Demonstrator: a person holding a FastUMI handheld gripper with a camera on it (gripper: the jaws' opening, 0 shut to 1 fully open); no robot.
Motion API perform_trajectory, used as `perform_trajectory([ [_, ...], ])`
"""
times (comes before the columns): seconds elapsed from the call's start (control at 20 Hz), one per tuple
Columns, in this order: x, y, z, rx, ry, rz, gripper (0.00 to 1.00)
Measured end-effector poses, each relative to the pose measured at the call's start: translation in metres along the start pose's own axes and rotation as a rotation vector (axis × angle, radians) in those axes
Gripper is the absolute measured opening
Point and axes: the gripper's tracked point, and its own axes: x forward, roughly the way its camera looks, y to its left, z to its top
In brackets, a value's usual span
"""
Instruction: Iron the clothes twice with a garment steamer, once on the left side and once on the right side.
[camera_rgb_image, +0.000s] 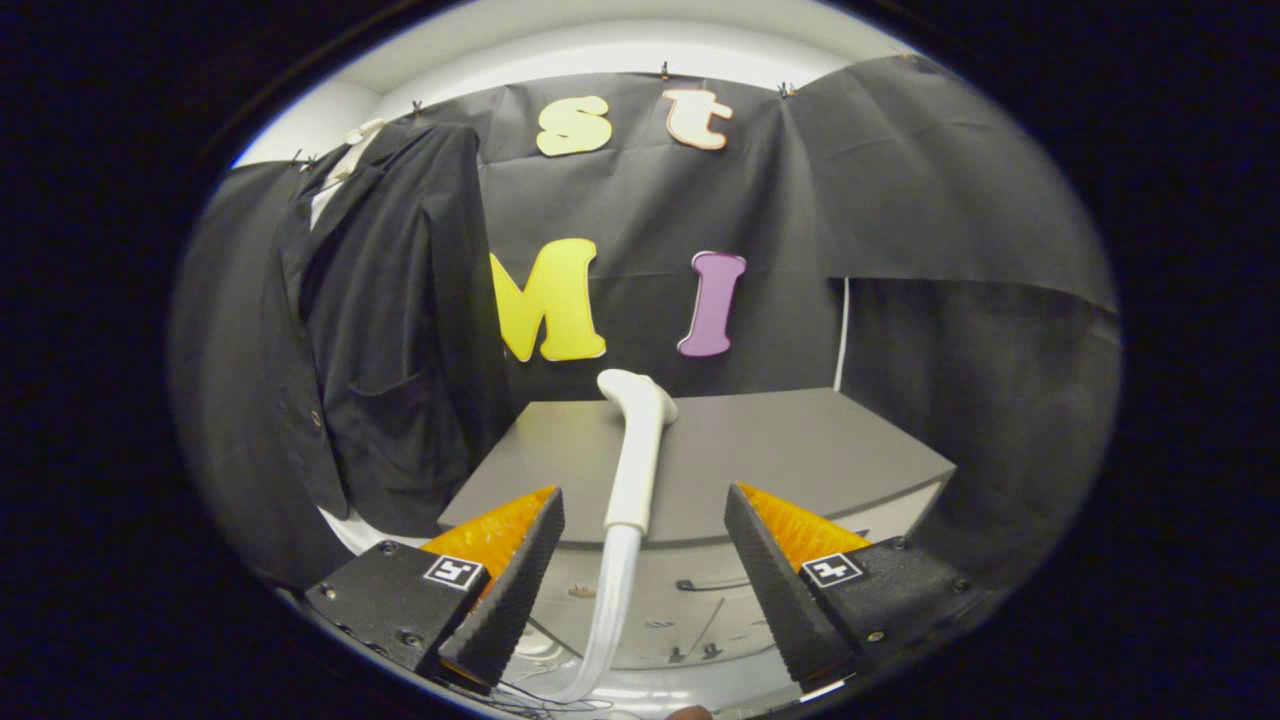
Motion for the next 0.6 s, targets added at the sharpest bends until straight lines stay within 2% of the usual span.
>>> perform_trajectory([
  [0.3, 0.093, -0.003, -0.011, 0.018, 0.207, 0.004, 0.99],
  [0.45, 0.114, 0.008, -0.020, 0.025, 0.267, 0.021, 0.86],
  [0.6, 0.135, 0.001, -0.023, 0.004, 0.291, -0.028, 0.73],
])
